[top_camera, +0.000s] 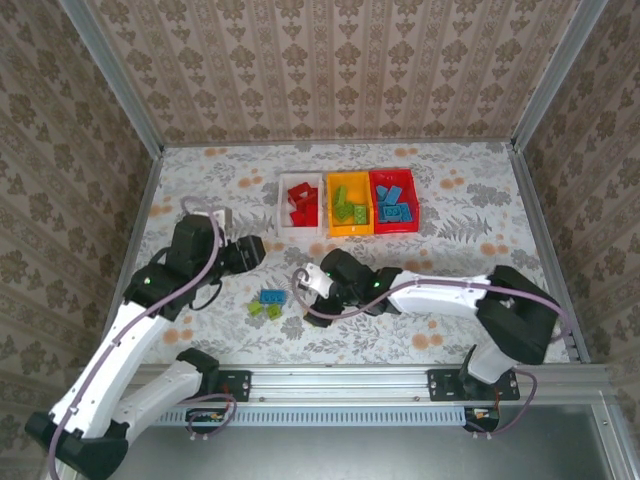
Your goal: Sort the legos into containers by color
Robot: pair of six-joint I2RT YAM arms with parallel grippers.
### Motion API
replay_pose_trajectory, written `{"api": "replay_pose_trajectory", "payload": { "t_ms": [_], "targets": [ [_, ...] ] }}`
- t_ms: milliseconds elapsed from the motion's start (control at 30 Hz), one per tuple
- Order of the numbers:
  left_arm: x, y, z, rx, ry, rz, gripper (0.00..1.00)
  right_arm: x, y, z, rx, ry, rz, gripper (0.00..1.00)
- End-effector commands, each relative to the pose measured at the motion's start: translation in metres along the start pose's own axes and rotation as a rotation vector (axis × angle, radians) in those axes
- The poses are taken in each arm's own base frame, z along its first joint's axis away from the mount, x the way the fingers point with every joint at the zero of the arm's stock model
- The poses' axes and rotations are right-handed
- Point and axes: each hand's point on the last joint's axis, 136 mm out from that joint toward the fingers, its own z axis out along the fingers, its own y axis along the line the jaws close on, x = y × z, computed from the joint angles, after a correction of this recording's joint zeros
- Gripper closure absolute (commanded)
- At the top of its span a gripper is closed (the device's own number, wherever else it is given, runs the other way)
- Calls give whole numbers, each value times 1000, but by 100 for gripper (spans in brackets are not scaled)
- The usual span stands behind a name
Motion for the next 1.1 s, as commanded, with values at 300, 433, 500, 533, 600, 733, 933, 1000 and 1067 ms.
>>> {"api": "replay_pose_trajectory", "payload": {
  "t_ms": [300,433,500,533,600,733,933,1000,1067],
  "targets": [
    [17,13,-24,-16,8,-100,35,-12,-11,71,35,25,-118,17],
    [16,12,-26,-14,3,-101,35,-12,-6,85,7,36,-111,18],
    [15,12,-26,-13,2,-100,35,-14,-3,92,-5,37,-105,18],
    [14,11,-27,-12,0,-99,35,-17,-2,95,-8,36,-103,18],
    [15,11,-26,-11,4,-99,35,-20,-1,101,-17,41,-94,19],
    [17,11,-26,-8,15,-107,35,-31,3,113,-49,38,-74,23],
    [20,13,-27,-16,19,-112,35,-35,10,122,-92,40,-56,38],
    [21,13,-27,-15,24,-111,35,-35,12,121,-97,42,-53,52],
    [20,13,-27,-13,22,-109,35,-39,13,117,-94,30,-56,63]
  ]
}}
